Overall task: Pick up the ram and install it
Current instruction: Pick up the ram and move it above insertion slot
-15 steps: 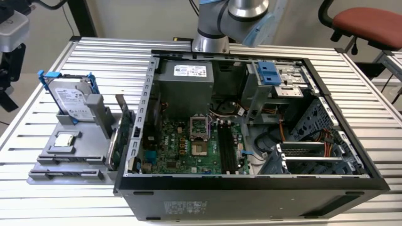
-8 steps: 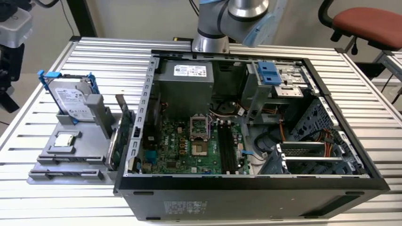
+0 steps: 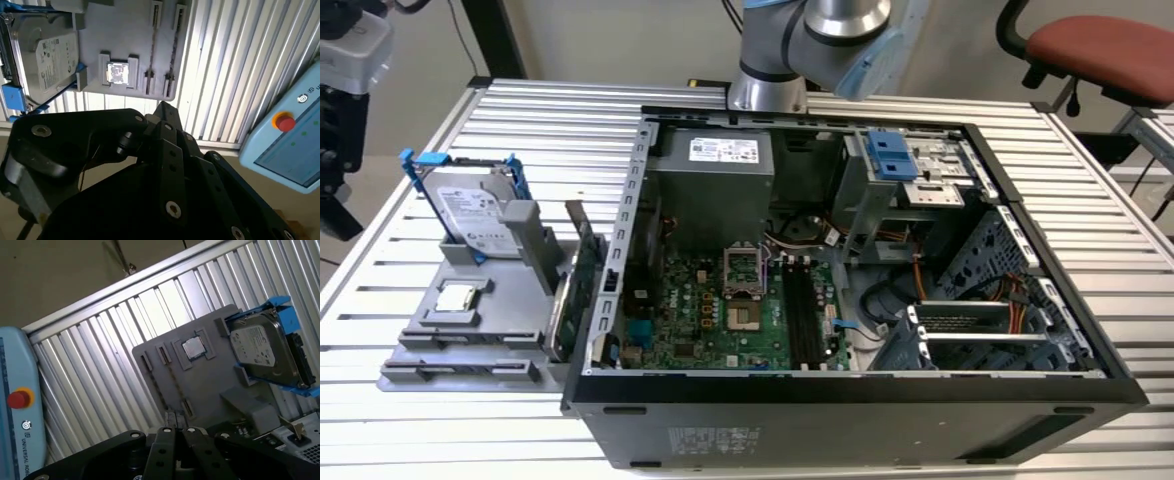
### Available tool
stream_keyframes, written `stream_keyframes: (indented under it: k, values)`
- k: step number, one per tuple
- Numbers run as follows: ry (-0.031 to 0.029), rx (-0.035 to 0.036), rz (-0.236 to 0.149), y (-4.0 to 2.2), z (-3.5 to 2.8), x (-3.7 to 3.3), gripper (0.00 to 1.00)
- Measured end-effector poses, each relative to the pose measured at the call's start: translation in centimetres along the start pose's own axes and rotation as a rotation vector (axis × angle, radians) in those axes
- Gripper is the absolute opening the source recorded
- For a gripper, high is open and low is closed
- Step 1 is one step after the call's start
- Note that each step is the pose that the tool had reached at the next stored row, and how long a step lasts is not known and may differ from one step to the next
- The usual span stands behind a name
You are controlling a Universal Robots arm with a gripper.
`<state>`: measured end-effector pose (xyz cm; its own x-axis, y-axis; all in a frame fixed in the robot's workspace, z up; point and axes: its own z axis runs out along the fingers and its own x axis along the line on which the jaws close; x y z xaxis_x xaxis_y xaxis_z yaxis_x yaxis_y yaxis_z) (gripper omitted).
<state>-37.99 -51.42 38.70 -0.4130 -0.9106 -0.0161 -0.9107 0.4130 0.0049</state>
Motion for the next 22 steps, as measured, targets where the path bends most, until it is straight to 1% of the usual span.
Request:
stream_keyframes:
  k: [6,17,22]
  values:
    - [0.0004,-0.001,-0.072,0.01,0.01,0.0,0.0]
    - [0.0012,-0.0035,-0.227,0.01,0.01,0.0,0.0]
    - [0.0015,-0.0045,-0.29,0.0,0.01,0.0,0.0]
